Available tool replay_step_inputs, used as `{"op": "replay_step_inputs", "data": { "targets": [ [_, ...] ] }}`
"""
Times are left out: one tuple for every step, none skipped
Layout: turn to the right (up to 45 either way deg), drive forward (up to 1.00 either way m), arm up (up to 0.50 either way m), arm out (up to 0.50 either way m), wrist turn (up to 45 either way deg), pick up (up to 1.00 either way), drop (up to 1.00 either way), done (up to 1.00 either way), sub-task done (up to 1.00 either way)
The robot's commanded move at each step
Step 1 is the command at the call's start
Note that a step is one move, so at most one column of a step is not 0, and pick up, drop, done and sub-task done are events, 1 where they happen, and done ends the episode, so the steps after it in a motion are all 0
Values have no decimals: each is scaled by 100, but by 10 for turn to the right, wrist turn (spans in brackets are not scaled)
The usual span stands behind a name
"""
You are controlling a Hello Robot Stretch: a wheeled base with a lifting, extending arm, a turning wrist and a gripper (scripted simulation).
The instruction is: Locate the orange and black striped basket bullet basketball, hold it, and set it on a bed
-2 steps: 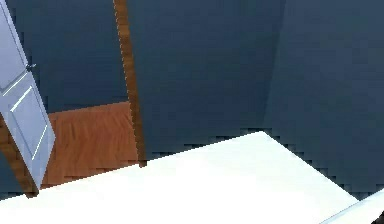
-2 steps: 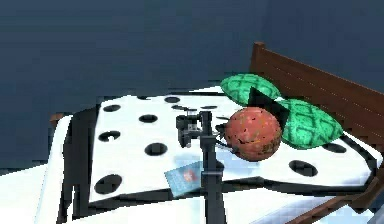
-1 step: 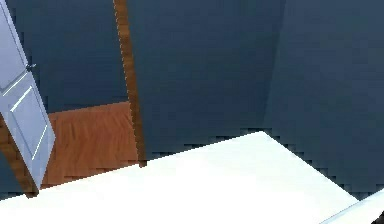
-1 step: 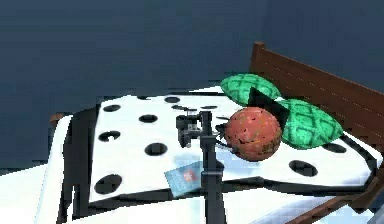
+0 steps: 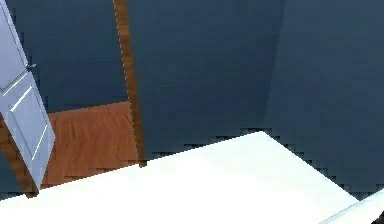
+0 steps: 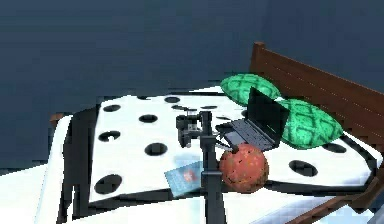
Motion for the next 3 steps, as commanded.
{"op": "replay_step_inputs", "data": {
  "targets": [
    [0, 0, 10, 0, 0, 0, 0, 0, 0],
    [0, 0, 0, -8, 0, 0, 0, 0, 0],
    [0, 0, 0, 0, 0, 0, 0, 100, 0]
  ]
}}
